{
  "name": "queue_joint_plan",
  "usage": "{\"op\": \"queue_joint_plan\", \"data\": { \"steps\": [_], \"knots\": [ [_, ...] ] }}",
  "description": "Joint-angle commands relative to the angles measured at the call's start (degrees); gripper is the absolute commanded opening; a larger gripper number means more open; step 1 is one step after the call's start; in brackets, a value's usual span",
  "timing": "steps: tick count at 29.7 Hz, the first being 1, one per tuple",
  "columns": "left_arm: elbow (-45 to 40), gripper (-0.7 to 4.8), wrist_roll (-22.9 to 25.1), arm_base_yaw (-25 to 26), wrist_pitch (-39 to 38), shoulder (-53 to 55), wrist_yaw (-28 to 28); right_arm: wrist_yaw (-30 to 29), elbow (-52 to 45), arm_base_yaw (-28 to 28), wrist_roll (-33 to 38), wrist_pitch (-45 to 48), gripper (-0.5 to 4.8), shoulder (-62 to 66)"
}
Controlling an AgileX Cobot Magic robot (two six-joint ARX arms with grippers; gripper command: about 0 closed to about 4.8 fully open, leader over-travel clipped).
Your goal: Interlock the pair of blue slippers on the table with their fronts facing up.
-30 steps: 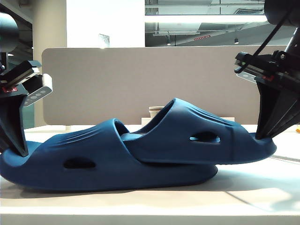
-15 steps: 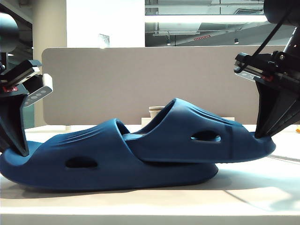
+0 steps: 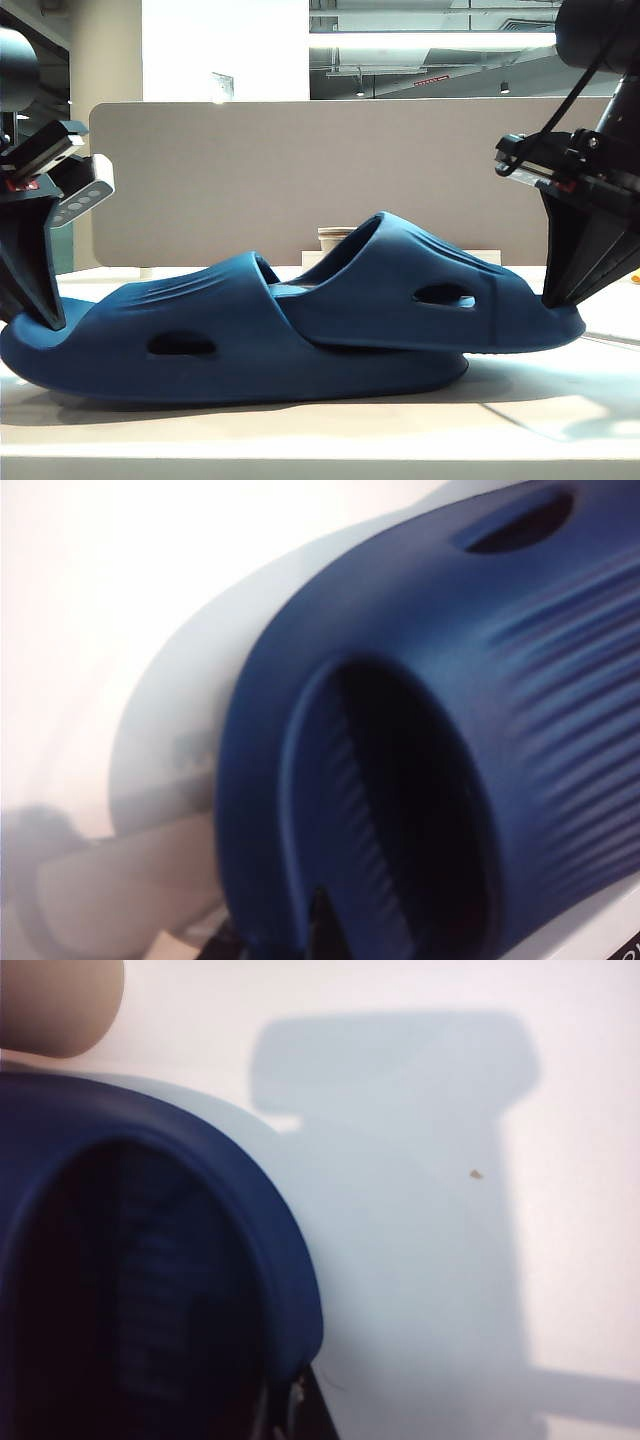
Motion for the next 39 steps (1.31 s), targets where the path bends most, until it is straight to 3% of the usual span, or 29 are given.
{"op": "queue_joint_plan", "data": {
  "steps": [1, 8, 12, 21, 25, 39],
  "knots": [
    [0.37, -0.06, 0.94, -0.76, 2.45, -0.09, 5.81, -4.63, 0.35, 0.66, -0.63, 3.04, -0.01, 0.31],
    [0.37, -0.06, 0.94, -0.76, 2.14, -0.09, 5.60, -4.55, 0.68, 0.66, -1.07, 3.65, 0.02, 0.28],
    [0.35, -0.06, 0.94, -0.76, 2.14, -0.09, 5.60, -3.98, 0.68, 0.63, -1.18, 3.85, 0.78, 0.31],
    [0.35, -0.06, 1.53, -0.72, 1.70, -0.09, 4.28, -0.04, 0.72, 0.33, -2.89, 5.44, 1.23, 0.28],
    [0.35, -0.06, 1.92, -0.70, 1.29, -0.09, 3.67, 1.42, 1.51, 0.26, -2.93, 6.23, 1.80, 0.28],
    [0.35, -0.06, 1.99, -0.59, 0.63, -0.09, 0.33, 10.58, 4.26, 0.20, -5.95, 5.07, 1.81, -0.44]
  ]
}}
